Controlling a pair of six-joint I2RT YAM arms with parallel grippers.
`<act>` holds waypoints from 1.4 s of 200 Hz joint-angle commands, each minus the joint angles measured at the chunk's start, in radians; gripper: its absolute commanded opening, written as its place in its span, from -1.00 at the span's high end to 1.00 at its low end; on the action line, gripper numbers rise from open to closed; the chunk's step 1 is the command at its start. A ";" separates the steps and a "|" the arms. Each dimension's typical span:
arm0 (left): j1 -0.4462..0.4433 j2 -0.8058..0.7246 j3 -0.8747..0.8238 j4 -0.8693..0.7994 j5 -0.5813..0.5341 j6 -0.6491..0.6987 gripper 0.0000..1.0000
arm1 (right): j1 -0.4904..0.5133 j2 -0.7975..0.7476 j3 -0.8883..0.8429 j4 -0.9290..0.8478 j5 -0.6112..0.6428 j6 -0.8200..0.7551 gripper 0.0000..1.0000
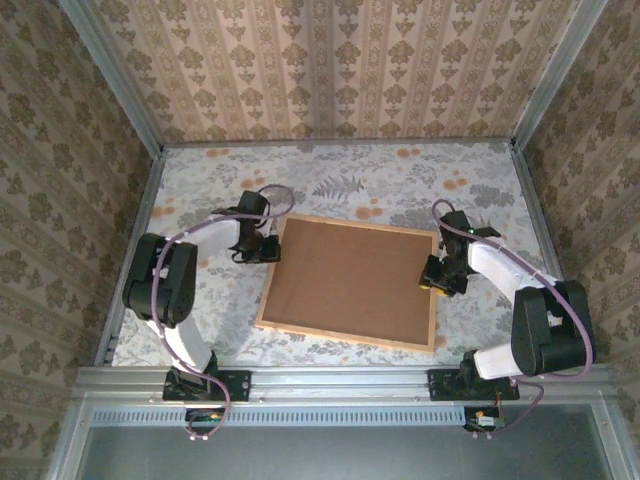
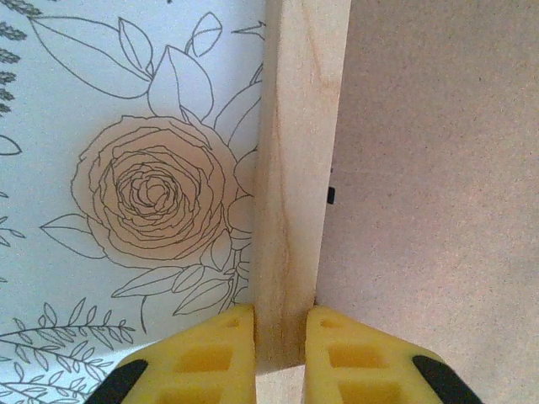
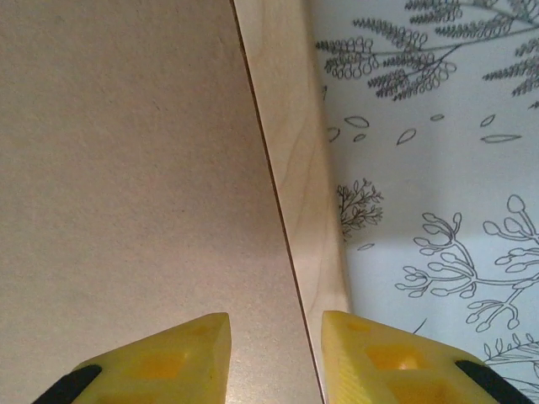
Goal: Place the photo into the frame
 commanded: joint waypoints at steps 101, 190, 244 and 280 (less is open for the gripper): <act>0.135 -0.036 -0.071 -0.013 -0.127 -0.011 0.68 | 0.040 0.033 0.087 -0.146 0.007 -0.090 0.29; 0.133 -0.030 -0.057 -0.023 -0.125 -0.003 0.67 | 0.053 0.124 0.054 -0.080 -0.032 -0.135 0.36; 0.134 -0.030 -0.055 -0.027 -0.125 -0.002 0.67 | 0.083 0.157 0.028 -0.060 -0.052 -0.125 0.39; 0.133 -0.027 -0.056 -0.026 -0.122 0.000 0.67 | 0.088 0.164 0.022 -0.046 -0.049 -0.124 0.39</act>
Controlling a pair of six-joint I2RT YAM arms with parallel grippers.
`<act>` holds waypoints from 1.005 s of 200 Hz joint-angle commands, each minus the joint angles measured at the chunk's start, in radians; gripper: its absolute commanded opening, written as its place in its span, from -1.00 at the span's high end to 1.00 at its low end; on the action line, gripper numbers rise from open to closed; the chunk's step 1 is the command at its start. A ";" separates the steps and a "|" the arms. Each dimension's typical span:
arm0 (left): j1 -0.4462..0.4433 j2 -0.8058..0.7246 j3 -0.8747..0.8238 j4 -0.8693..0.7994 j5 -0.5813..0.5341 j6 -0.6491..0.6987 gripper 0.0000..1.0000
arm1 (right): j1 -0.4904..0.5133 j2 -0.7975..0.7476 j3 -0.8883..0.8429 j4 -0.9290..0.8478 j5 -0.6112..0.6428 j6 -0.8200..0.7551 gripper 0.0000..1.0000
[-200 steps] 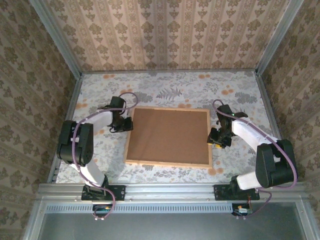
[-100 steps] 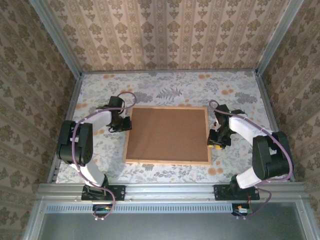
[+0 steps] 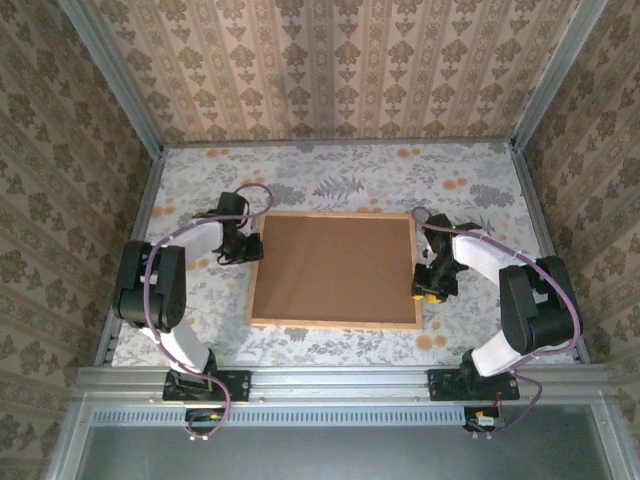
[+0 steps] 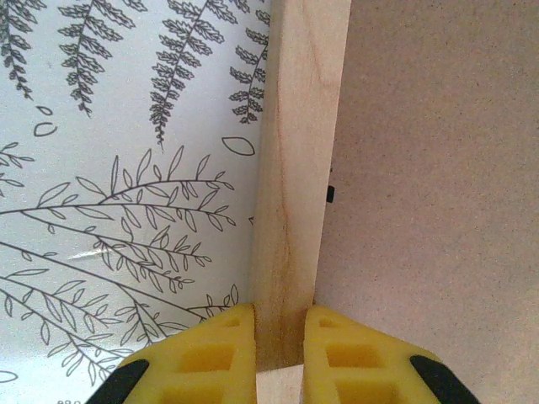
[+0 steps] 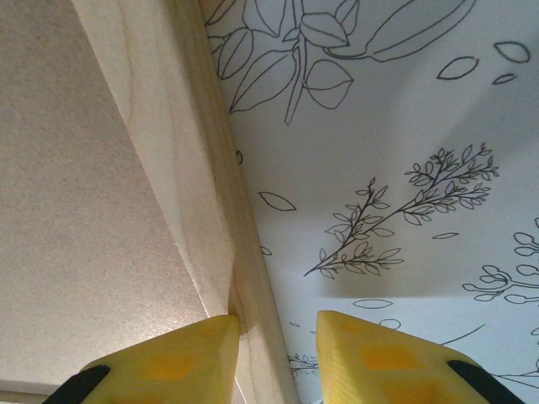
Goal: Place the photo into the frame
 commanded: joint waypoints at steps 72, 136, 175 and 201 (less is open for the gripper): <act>0.015 0.026 -0.002 -0.056 -0.091 0.009 0.68 | 0.023 -0.023 -0.022 -0.008 -0.046 0.001 0.39; 0.014 0.024 -0.006 -0.055 -0.094 0.012 0.68 | 0.023 -0.028 -0.024 -0.005 -0.060 -0.002 0.39; 0.014 0.022 -0.005 -0.059 -0.096 0.012 0.68 | 0.023 -0.024 -0.036 0.004 -0.060 -0.002 0.40; 0.015 0.022 -0.007 -0.057 -0.097 0.009 0.68 | 0.023 -0.008 -0.031 0.015 -0.058 -0.001 0.40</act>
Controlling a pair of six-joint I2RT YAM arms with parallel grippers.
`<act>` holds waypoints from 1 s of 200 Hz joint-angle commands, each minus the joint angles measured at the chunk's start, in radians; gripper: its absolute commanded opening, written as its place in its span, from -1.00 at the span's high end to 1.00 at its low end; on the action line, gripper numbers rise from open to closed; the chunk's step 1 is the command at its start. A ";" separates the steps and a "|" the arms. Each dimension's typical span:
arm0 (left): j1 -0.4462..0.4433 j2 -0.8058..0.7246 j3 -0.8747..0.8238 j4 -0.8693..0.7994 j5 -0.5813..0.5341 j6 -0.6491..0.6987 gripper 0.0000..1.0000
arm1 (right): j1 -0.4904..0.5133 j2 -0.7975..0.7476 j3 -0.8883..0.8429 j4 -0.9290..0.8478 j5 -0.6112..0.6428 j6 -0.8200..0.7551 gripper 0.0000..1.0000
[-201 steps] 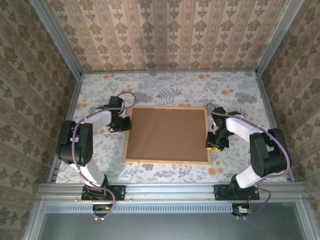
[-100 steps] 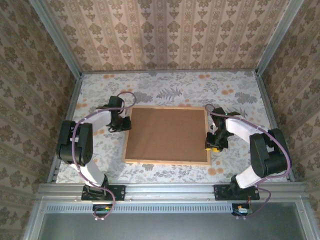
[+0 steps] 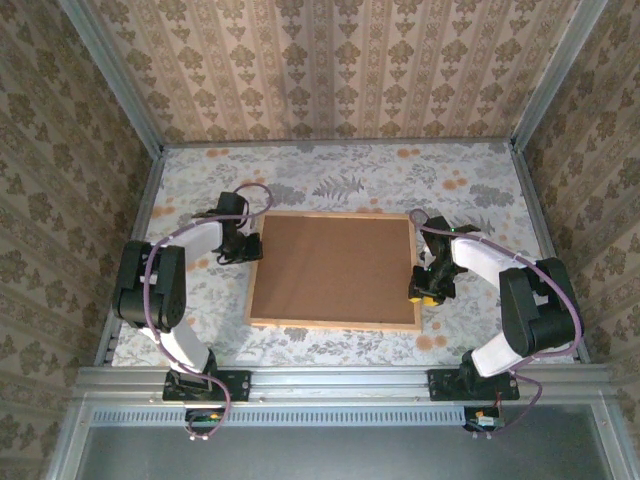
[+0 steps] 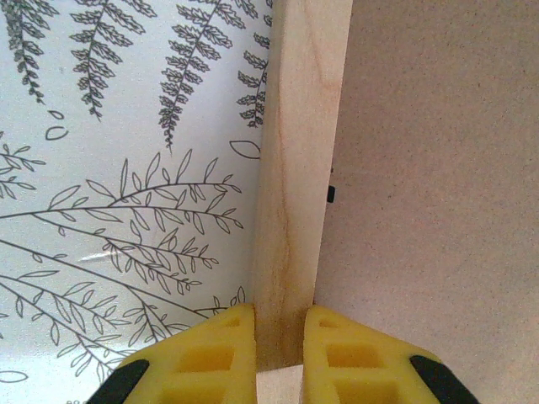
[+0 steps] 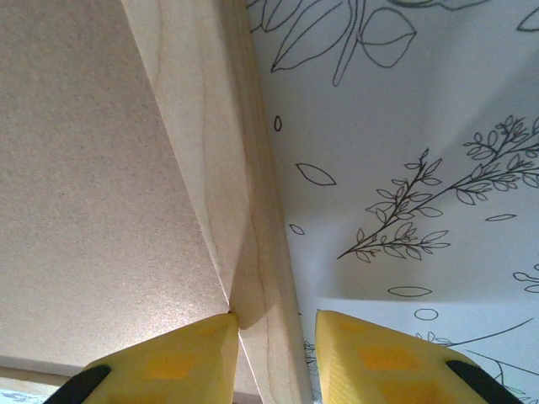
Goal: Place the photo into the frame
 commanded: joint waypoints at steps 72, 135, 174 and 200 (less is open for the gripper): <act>0.012 0.022 -0.014 -0.053 -0.089 0.006 0.68 | 0.014 0.051 0.004 0.026 -0.006 -0.002 0.45; 0.009 0.017 -0.018 -0.052 -0.086 0.005 0.69 | 0.048 0.092 0.009 0.029 0.029 0.015 0.48; 0.008 0.013 -0.020 -0.051 -0.081 0.002 0.69 | 0.095 0.120 0.033 0.013 0.082 0.020 0.51; 0.003 0.010 -0.020 -0.053 -0.081 0.001 0.70 | 0.121 0.140 0.058 0.001 0.119 0.023 0.52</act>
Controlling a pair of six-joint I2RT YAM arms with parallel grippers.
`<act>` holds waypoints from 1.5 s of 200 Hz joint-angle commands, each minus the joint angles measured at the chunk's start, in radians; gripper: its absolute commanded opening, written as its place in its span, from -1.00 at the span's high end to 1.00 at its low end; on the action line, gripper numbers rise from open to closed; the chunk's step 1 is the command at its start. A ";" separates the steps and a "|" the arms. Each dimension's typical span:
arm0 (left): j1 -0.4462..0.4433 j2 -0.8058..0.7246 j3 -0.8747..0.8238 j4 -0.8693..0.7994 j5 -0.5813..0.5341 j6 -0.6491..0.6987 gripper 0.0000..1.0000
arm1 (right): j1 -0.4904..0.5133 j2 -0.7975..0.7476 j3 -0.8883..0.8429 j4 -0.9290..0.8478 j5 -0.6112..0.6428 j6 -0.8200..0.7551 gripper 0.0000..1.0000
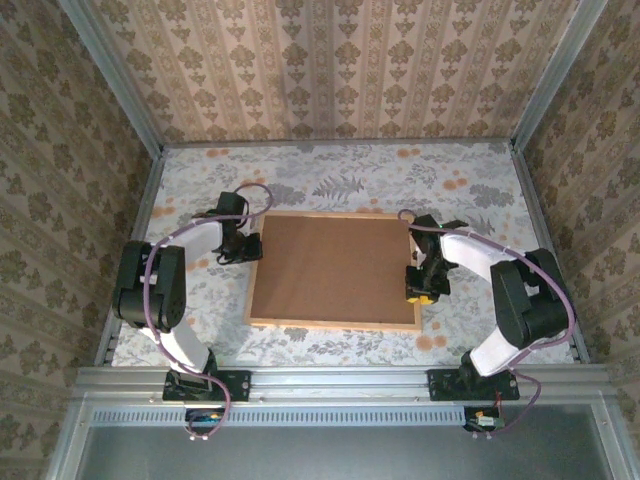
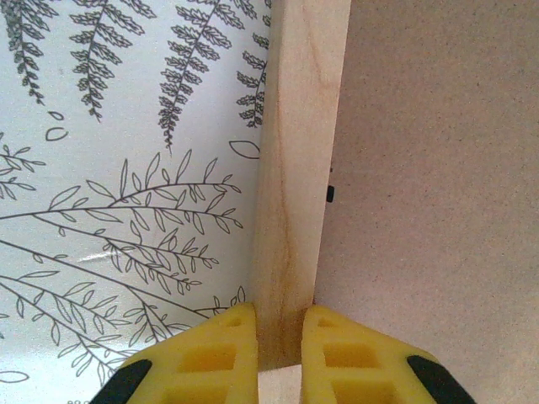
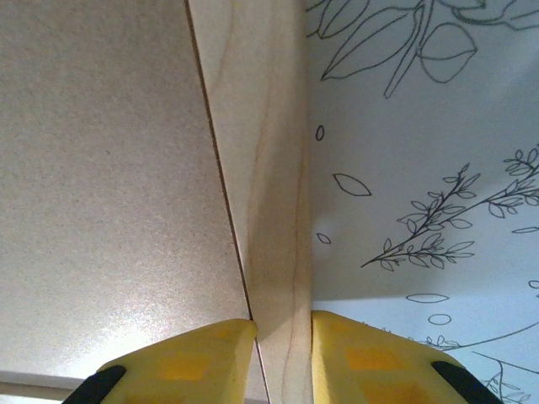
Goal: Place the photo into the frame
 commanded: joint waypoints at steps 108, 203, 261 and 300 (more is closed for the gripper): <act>-0.012 0.006 -0.006 -0.066 -0.093 -0.006 0.70 | 0.131 0.112 0.041 0.019 0.168 0.095 0.44; -0.014 -0.009 -0.006 -0.076 -0.093 -0.001 0.71 | 0.171 0.091 0.041 0.036 0.272 0.151 0.36; -0.013 -0.019 0.000 -0.087 -0.101 0.003 0.71 | 0.072 -0.060 0.038 0.033 0.146 0.097 0.29; -0.013 -0.020 0.002 -0.090 -0.100 0.000 0.71 | -0.016 -0.141 0.040 0.066 -0.017 0.045 0.16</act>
